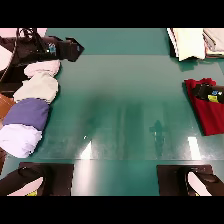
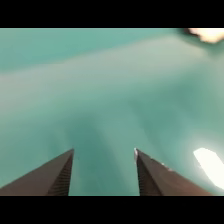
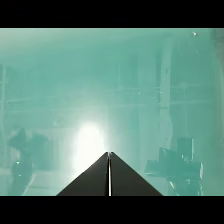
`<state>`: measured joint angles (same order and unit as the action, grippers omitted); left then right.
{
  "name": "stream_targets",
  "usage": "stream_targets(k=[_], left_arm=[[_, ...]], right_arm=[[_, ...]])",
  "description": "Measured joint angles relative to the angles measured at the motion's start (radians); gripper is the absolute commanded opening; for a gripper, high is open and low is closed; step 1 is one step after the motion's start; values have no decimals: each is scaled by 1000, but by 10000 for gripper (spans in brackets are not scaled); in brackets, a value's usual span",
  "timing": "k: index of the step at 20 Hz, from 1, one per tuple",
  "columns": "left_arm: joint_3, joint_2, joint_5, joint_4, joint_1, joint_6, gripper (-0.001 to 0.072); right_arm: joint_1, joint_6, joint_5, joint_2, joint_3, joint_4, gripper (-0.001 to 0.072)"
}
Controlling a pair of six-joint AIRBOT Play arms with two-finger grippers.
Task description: Fold the shirts.
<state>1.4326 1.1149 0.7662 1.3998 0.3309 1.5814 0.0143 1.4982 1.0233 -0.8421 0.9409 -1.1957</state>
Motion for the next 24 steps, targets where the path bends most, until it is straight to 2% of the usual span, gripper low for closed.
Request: stream_targets(k=[4, 5, 6, 12, 19, 20, 21, 22, 23, 24], left_arm=[[0, 90, -49, 199, -120, 88, 470], [0, 124, -60, 224, -161, 100, 495], [0, 163, -66, 241, -205, 109, 570], [20, 411, -174, 284, -397, 134, 571], [171, 693, -168, 293, -455, 133, 554], [183, 716, -166, 293, -457, 132, 401], [192, 731, -163, 293, -459, 132, 214], [201, 743, -161, 293, -460, 130, 86], [211, 750, -157, 293, -460, 130, 21], [225, 756, -147, 293, -461, 129, 20]], right_arm=[[0, 0, 0, 0, 0, 0, 15], [0, 0, 0, 0, 0, 0, 15], [0, 0, 0, 0, 0, 1, 15], [0, 0, 0, 0, 0, 1, 15], [-27, 1, 0, 0, 0, 0, 15], [-32, 1, 0, 0, 0, 0, 15], [-36, 1, 0, 0, 0, 0, 15], [-39, 1, -1, 0, 0, 0, 15], [-41, 1, -2, 0, 0, 0, 15], [-42, 1, -3, 0, 0, 0, 15]])
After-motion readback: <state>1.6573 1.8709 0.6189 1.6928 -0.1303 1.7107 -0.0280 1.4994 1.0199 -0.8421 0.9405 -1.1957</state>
